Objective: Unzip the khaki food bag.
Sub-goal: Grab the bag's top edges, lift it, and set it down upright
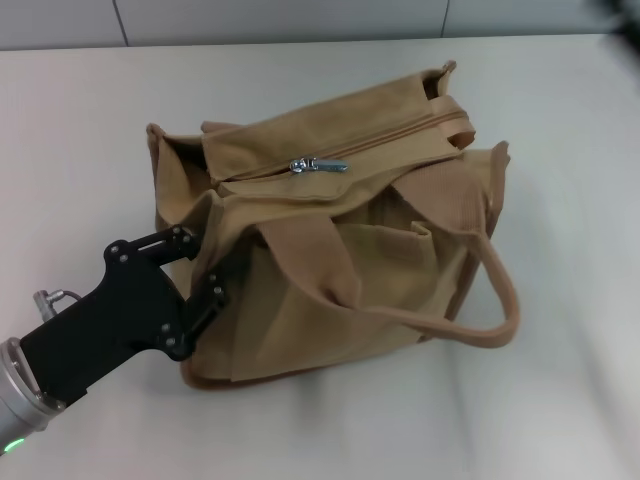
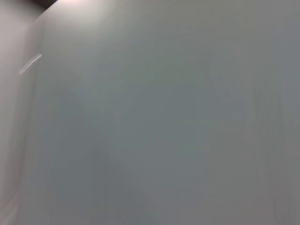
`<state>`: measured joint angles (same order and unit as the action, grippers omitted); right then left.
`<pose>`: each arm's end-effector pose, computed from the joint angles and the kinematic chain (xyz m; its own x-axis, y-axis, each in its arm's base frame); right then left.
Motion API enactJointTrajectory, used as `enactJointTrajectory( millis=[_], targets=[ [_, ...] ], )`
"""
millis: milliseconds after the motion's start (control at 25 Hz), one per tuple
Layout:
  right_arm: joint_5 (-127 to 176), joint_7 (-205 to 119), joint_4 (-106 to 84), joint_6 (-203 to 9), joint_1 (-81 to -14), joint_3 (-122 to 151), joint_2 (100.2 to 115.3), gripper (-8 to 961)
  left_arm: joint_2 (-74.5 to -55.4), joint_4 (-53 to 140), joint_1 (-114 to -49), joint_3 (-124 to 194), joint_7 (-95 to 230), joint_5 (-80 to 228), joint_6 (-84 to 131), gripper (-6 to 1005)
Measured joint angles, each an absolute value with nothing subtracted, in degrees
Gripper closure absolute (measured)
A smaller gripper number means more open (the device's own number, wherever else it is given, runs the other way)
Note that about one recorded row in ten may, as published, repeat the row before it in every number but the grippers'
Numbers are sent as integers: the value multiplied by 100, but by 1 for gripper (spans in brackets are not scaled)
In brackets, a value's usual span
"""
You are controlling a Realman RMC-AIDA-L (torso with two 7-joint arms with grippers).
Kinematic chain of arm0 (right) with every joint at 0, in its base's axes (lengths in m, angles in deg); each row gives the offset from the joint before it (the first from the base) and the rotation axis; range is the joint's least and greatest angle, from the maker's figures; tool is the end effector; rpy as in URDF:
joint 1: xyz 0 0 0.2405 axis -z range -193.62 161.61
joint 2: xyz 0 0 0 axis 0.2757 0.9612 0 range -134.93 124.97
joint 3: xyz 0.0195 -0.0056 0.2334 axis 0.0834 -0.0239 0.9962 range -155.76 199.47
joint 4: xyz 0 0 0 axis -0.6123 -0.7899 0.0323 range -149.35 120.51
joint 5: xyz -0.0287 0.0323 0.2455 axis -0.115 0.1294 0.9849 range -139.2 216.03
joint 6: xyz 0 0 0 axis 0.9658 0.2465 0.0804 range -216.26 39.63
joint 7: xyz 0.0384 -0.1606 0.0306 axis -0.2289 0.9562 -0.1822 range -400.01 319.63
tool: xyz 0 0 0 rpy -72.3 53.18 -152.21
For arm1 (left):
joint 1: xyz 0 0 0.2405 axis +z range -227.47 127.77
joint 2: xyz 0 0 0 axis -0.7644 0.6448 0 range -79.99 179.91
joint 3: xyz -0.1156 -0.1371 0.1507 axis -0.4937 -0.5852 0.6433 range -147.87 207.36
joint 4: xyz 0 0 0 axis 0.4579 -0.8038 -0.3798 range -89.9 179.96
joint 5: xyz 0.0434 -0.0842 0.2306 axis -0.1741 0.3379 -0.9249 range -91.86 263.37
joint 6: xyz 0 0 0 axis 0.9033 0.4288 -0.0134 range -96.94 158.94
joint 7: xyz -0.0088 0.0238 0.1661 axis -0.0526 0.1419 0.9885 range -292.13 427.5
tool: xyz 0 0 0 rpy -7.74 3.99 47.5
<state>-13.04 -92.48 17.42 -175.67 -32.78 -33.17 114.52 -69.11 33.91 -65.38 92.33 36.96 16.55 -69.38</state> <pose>0.2664 0.3510 0.0633 0.4452 0.2293 -0.8656 -0.6124 -0.6273 -0.4811 -0.2833 0.2445 -0.0520 0.5972 -0.0899 0.7970 0.3772 -0.8454 -0.3781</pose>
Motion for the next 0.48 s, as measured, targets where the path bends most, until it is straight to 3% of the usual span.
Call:
enactJointTrajectory(
  millis=[200, 280, 480],
  targets=[
    [281, -9285, 422, -18141, -3500, -3071, 11409, 484, -6904, 3351, -6593, 9233, 3753, 1650, -6953, 833],
    [375, -9423, 358, -18273, -3503, -2959, 11429, 462, -6903, 3342, -6637, 9233, 3754, 1650, -6957, 847],
    [408, -10262, 126, -18376, -3516, -2534, 11446, 668, -6893, 3332, -6735, 9235, 3754, 1648, -6986, 883]
  ],
)
